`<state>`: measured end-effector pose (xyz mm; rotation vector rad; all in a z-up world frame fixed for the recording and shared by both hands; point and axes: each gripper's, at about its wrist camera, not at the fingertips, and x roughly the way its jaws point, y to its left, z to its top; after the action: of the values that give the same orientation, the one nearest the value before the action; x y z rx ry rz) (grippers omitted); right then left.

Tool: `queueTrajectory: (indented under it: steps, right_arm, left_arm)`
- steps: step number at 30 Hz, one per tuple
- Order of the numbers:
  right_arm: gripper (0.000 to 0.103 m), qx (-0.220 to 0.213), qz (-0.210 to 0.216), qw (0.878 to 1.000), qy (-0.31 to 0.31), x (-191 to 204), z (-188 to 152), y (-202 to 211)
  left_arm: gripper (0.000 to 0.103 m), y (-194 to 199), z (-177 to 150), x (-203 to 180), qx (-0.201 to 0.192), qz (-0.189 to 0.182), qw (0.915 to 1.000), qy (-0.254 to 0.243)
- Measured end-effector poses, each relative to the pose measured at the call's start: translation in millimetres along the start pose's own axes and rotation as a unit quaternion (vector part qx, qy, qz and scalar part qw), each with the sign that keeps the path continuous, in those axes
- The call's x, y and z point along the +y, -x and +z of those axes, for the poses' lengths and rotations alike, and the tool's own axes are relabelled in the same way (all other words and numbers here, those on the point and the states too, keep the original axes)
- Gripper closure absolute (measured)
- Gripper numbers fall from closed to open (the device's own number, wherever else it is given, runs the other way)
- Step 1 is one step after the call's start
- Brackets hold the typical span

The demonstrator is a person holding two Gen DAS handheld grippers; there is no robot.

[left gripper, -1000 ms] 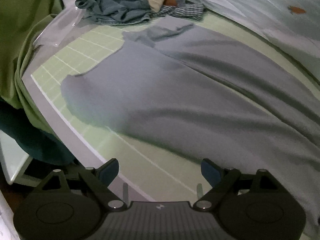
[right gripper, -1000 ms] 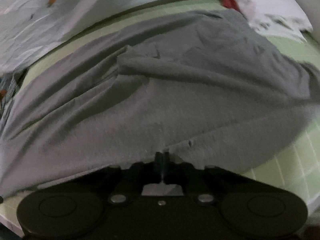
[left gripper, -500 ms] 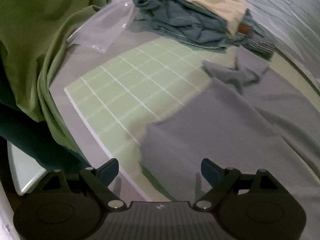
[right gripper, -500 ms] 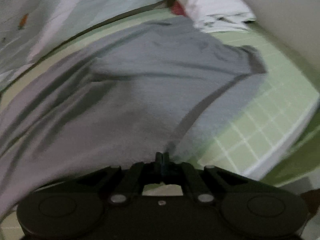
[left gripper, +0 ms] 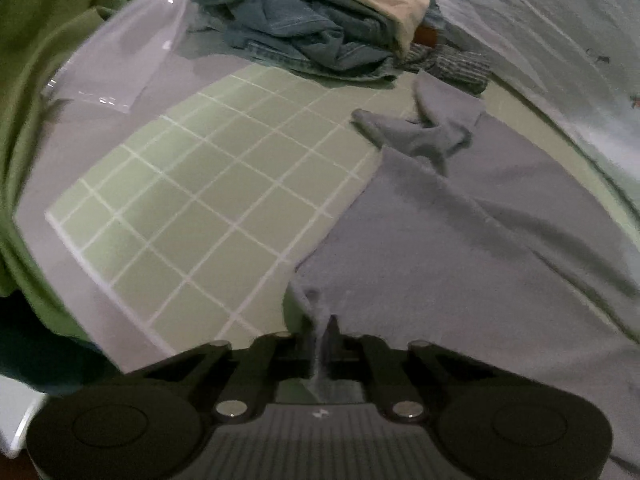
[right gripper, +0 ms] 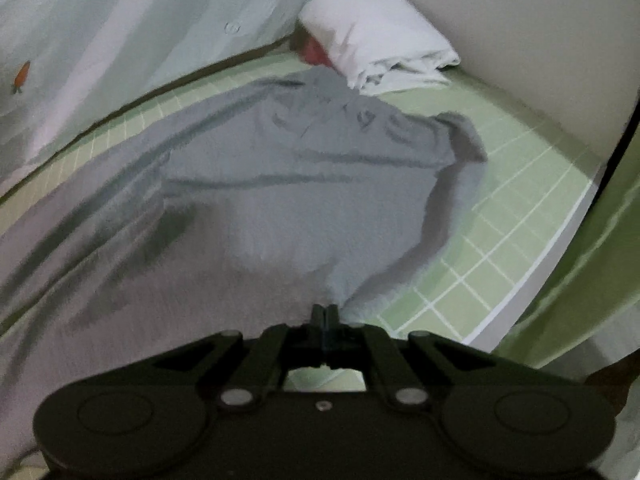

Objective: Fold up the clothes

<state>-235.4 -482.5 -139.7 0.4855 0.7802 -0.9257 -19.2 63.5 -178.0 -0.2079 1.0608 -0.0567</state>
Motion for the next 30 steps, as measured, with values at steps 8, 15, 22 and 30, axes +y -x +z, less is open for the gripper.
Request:
queueTrajectory:
  steps: [8,15,22,30]
  right_arm:
    - [0.103,-0.046,-0.019,0.999,0.002,-7.5,17.4,32.3]
    - [0.092,0.008,0.033,0.999,0.011,1.2,-4.7,12.3]
    - [0.045,0.021,-0.014,1.0,0.017,5.8,-21.3,-19.2]
    - [0.043,0.032,-0.029,0.999,-0.007,-13.3,-10.5,-51.7]
  left_arm:
    - [0.099,52.8,37.2,12.4,-0.09,-0.01,0.9958,0.012]
    - [0.098,36.3,38.4,36.4,-0.068,0.011,0.9965,0.047]
    - [0.098,33.6,33.6,40.0,-0.064,0.014,0.996,0.061]
    - [0.098,29.8,35.8,39.8,-0.064,0.015,0.9958,0.064]
